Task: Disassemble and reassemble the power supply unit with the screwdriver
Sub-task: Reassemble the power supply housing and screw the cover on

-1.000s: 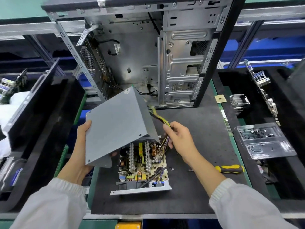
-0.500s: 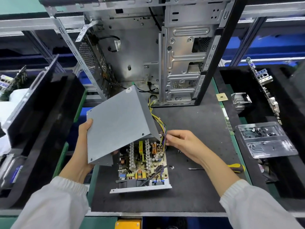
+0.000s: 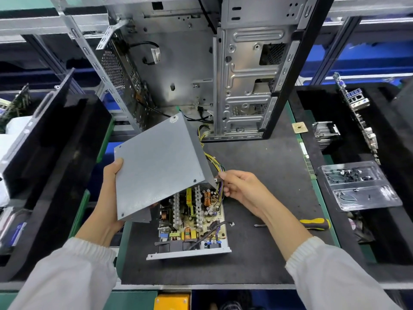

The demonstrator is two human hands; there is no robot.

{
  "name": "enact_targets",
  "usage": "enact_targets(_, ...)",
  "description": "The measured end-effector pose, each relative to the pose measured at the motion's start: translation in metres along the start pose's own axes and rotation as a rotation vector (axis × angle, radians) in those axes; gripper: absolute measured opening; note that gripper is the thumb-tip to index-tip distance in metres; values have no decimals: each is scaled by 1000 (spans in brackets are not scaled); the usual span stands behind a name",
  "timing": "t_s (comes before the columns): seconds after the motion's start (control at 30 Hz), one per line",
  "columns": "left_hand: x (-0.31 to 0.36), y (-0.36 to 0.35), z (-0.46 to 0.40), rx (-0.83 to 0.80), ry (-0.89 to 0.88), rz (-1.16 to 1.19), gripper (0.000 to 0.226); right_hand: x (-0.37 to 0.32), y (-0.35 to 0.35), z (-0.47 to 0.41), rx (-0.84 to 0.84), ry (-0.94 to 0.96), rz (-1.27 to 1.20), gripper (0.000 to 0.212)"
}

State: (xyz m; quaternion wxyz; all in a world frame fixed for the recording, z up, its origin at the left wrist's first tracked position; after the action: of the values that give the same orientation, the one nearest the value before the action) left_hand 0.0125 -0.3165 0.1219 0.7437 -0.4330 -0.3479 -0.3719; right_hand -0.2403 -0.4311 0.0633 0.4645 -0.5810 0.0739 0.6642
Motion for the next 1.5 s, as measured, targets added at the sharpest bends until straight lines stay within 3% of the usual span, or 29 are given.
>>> enact_targets(0.1,0,2,-1,16,2,-1,44,-8,6,-4,-9,-66,23,16)
enact_targets(0.27,0,0,-2,3,3,-13,44,-24,-3,-18,-177,-140,235,9)
enact_targets(0.47,0,-5,-4,-19,-26,-55,41,-28,-2,-38,-104,-193,468,25)
enact_targets(0.63,0,-9,-6,-8,-49,-94,41,-42,-9,-27,-95,-214,513,10)
enact_targets(0.73,0,-8,-6,8,-51,-94,42,-51,-2,13,61,-99,915,13)
enact_targets(0.83,-2,-8,-6,12,-48,-102,40,-29,-9,69,-95,-101,1152,13)
enact_targets(0.9,-2,-8,-6,15,-54,-105,39,-3,-20,83,-147,-118,1190,23)
enact_targets(1.0,-2,-7,-5,-2,-51,-93,39,9,-29,77,-46,8,1240,19)
enact_targets(1.17,-2,-6,-6,-5,-42,-96,40,20,-28,82,-32,48,1317,29)
enact_targets(1.37,-2,-8,-6,3,-43,-89,39,20,-31,80,38,101,1156,13)
enact_targets(1.5,-1,-9,-5,0,-33,-101,40,34,-28,78,-19,91,1097,10)
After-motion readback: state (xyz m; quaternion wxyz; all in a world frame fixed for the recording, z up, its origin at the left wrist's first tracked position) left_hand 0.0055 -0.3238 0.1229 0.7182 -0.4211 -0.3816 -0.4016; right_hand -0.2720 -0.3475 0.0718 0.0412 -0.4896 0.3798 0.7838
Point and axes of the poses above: each hand's wrist, its own z-axis away from the middle knuckle, its own y-axis out of the back of the hand, x = y × z, the point moved 2 cm from there along -z, towards the middle knuckle, and after that the axes turned 11 degrees about -x, right-handed, at the moved point
